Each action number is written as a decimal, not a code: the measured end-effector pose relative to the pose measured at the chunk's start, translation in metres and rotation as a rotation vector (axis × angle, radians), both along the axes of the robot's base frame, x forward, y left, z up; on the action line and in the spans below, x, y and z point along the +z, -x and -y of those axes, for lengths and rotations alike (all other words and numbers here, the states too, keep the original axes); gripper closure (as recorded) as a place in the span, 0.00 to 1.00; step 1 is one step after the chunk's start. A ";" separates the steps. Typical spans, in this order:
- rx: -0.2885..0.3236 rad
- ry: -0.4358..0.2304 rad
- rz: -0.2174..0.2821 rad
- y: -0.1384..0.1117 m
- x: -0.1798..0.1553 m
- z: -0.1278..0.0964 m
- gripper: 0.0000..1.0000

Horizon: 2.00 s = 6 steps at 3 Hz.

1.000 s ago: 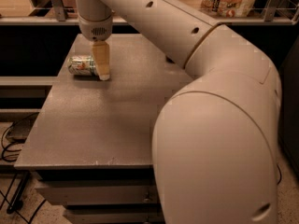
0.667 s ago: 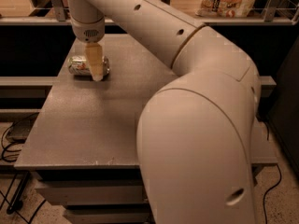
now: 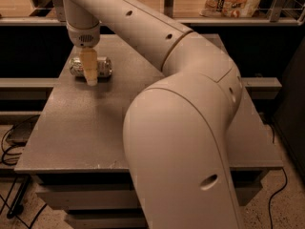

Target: Place 7up can upright

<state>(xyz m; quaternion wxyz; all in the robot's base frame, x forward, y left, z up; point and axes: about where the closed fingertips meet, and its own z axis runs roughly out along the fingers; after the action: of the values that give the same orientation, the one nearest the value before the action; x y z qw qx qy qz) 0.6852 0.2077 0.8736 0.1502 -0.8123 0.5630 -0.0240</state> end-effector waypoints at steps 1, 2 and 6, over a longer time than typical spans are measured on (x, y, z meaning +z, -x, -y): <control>0.003 -0.012 -0.031 -0.001 -0.011 -0.011 0.00; -0.001 -0.016 -0.058 -0.001 -0.019 -0.013 0.18; -0.030 -0.120 -0.006 0.009 0.022 0.018 1.00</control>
Offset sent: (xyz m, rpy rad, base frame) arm -0.0013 0.0108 -0.0227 0.0126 0.0967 -0.0071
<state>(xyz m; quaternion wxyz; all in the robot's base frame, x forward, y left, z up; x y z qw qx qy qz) 0.6761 0.1900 0.8952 0.1966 -0.7935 0.5758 0.0098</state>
